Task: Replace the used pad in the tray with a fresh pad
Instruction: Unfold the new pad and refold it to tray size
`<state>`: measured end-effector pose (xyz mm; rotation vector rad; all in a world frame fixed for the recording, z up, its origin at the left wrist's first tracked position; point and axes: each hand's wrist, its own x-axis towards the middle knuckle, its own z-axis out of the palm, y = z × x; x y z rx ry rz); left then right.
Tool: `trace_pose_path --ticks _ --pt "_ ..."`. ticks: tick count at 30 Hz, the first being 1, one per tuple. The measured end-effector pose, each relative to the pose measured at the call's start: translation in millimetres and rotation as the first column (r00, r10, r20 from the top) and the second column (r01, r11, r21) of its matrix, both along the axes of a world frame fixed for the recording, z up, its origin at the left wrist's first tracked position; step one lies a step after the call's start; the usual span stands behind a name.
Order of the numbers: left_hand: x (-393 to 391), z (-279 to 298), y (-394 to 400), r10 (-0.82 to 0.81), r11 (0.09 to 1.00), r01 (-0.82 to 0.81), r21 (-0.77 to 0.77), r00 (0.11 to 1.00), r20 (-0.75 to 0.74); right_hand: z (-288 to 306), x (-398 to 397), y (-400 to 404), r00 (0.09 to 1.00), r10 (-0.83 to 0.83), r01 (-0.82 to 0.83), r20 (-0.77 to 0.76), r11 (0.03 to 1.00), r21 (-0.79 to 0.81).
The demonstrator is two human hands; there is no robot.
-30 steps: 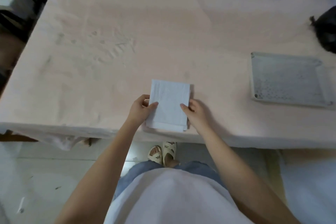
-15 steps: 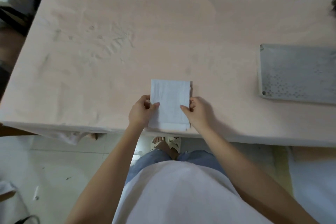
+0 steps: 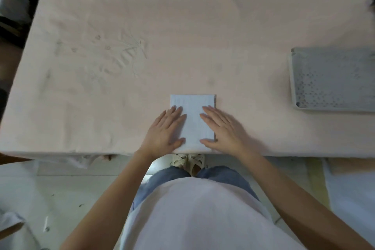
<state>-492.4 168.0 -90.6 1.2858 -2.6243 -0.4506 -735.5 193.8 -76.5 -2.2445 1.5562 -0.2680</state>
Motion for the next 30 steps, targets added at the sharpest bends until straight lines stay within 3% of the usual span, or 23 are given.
trace_pose_path --ticks 2,5,13,17,24,30 --pt "4 -1 -1 -0.049 0.998 0.047 0.048 0.998 0.036 -3 -4 -3 0.978 0.136 -0.134 -0.159 0.991 0.023" --pt "7 1 -6 -0.105 0.991 0.098 0.089 0.991 0.078 -4 -7 -8 0.945 0.191 -0.176 -0.267 0.981 0.077" --pt "9 7 -11 -0.172 0.983 0.163 0.083 0.978 0.119 -5 -5 -5 0.951 0.167 -0.171 -0.26 0.985 0.007" --pt "9 11 -12 -0.178 0.979 0.163 0.124 0.976 0.125 0 -4 -6 0.947 0.176 -0.17 -0.269 0.984 0.045" --pt "9 18 -17 -0.204 0.976 0.19 0.106 0.967 0.152 14 -5 -15 0.983 0.148 -0.141 -0.112 0.988 0.068" --pt "6 30 -36 0.025 0.96 0.02 0.278 0.987 -0.159 25 -11 -20 0.961 -0.055 0.036 0.27 0.997 0.074"
